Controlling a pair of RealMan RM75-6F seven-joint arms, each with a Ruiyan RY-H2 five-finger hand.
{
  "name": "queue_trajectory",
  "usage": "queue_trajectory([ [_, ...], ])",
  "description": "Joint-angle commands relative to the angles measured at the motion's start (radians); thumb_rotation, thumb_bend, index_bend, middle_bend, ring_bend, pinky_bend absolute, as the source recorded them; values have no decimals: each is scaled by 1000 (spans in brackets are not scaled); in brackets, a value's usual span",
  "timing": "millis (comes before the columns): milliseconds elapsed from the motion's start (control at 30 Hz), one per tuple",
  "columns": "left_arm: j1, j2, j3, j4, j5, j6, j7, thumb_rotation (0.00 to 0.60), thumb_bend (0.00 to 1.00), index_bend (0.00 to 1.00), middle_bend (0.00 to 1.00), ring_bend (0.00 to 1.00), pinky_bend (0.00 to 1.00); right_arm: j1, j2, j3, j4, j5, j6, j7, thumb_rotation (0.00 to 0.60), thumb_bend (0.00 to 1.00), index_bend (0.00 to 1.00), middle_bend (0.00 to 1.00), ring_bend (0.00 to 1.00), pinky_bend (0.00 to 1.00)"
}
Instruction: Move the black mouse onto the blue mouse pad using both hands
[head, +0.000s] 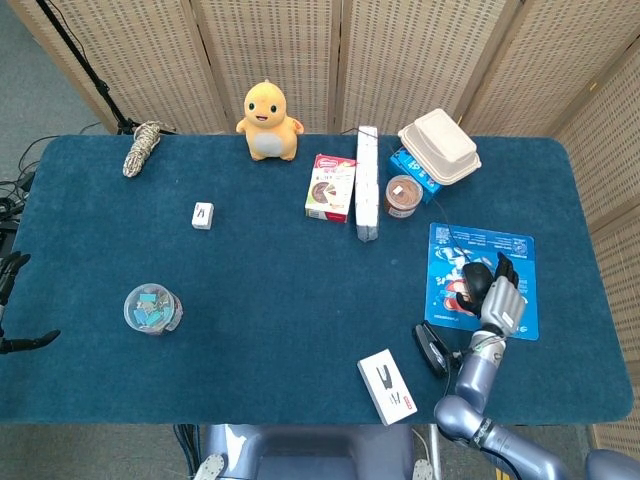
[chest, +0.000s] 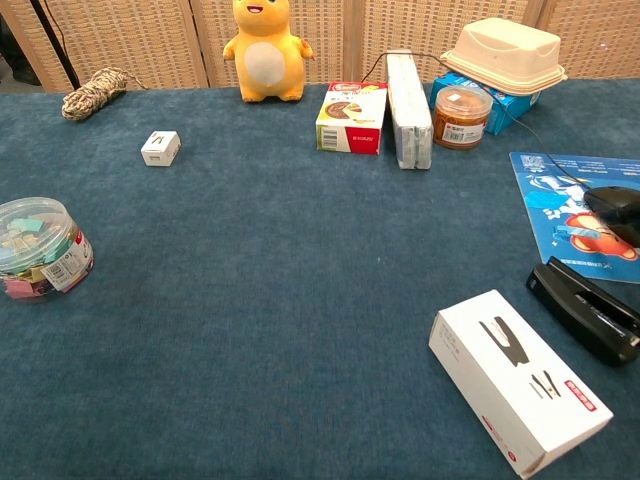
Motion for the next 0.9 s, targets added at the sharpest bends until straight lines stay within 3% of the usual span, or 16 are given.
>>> queue_trajectory([
  [33, 2, -1, 3, -2, 5, 5, 9, 600, 0, 0, 0, 0, 0, -32, 77, -23, -186, -50, 59, -46, 600, 211, 0, 40, 58, 244],
  [200, 15, -6, 12, -9, 19, 32, 33, 600, 0, 0, 0, 0, 0, -77, 245, -86, -397, -163, -7, -15, 600, 15, 0, 0, 0, 84],
  [367, 37, -20, 22, -14, 26, 71, 70, 600, 0, 0, 0, 0, 0, -130, 436, -183, -492, -337, -84, 63, 600, 0, 0, 0, 0, 0],
  [500, 61, -35, 33, -20, 29, 110, 109, 600, 0, 0, 0, 0, 0, -177, 583, -296, -454, -529, -131, 161, 600, 0, 0, 0, 0, 0],
  [600, 83, -56, 36, -21, 12, 143, 142, 600, 0, 0, 0, 0, 0, -210, 641, -348, -406, -614, -127, 253, 600, 0, 0, 0, 0, 0],
  [900, 119, -111, 49, 34, 13, 187, 174, 600, 0, 0, 0, 0, 0, -305, 604, -420, -246, -729, 21, 337, 600, 0, 0, 0, 0, 0],
])
